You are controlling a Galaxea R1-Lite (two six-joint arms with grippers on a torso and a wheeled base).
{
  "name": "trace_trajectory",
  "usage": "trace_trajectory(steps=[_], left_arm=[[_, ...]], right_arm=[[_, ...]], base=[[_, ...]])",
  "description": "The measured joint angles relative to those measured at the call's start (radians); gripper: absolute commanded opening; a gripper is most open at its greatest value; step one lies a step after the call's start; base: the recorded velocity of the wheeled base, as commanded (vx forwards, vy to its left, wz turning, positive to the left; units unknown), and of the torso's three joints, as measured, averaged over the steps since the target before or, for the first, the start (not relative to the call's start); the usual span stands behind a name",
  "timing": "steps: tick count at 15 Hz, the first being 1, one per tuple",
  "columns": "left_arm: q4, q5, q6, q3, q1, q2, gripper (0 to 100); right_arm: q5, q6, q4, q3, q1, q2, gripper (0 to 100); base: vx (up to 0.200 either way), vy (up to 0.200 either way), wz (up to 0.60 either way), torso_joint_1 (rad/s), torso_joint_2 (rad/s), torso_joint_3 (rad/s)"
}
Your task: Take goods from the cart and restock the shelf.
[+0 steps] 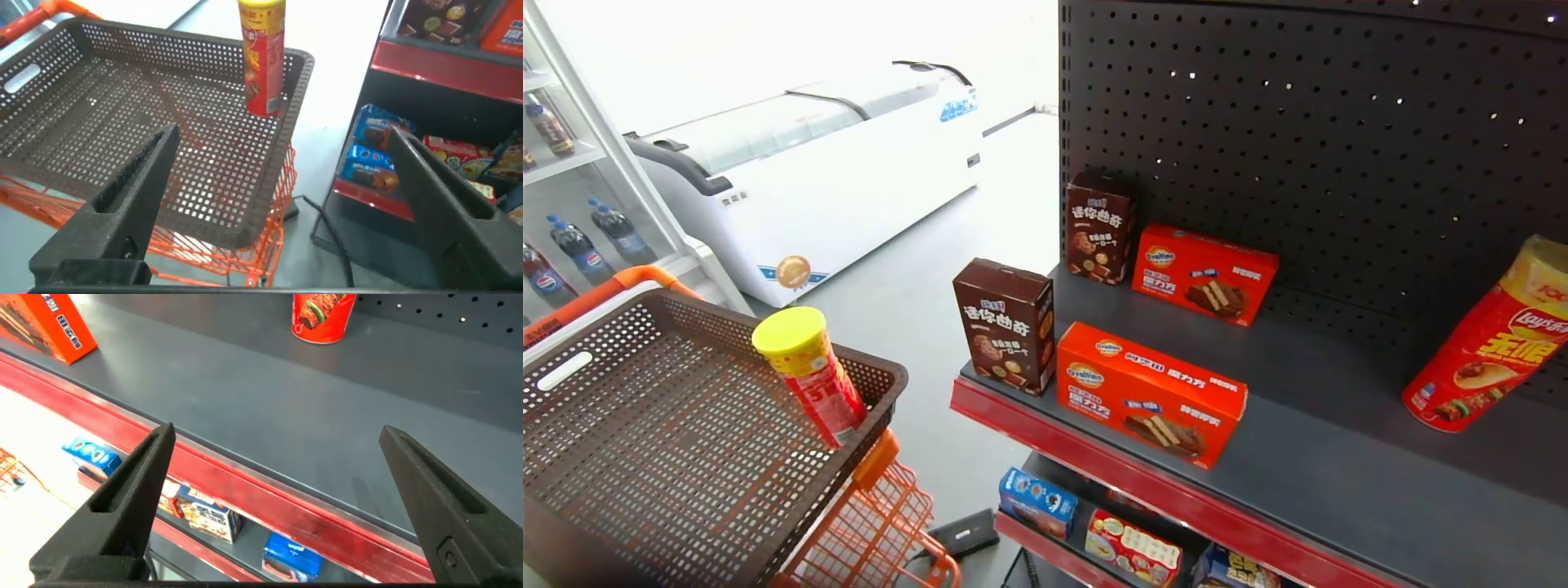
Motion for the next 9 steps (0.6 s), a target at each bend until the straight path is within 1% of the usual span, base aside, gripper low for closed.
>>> trace_trajectory(steps=[2, 4, 5, 7, 9], left_arm=[[-0.068, 0.002, 0.000, -0.043, 0.002, 0.181, 100], [-0.187, 0.001, -0.002, -0.065, 0.013, 0.370, 100], [-0.254, 0.000, 0.002, -0.071, 0.028, 0.459, 100], [-0.420, -0.001, 0.017, -0.079, 0.063, 0.666, 100], [-0.591, 0.001, 0.033, -0.070, 0.079, 0.841, 100]], right_arm=[[0.000, 0.000, 0.000, 0.000, 0.000, 0.000, 100], [0.000, 0.000, 0.000, 0.000, 0.000, 0.000, 100], [0.000, 0.000, 0.000, 0.000, 0.000, 0.000, 100], [0.000, 0.000, 0.000, 0.000, 0.000, 0.000, 100], [0.000, 0.000, 0.000, 0.000, 0.000, 0.000, 100]], base=[[0.000, 0.000, 0.00, 0.000, 0.00, 0.000], [0.000, 0.000, 0.00, 0.000, 0.00, 0.000], [0.000, 0.000, 0.00, 0.000, 0.00, 0.000], [0.000, 0.000, 0.00, 0.000, 0.00, 0.000], [0.000, 0.000, 0.00, 0.000, 0.00, 0.000]])
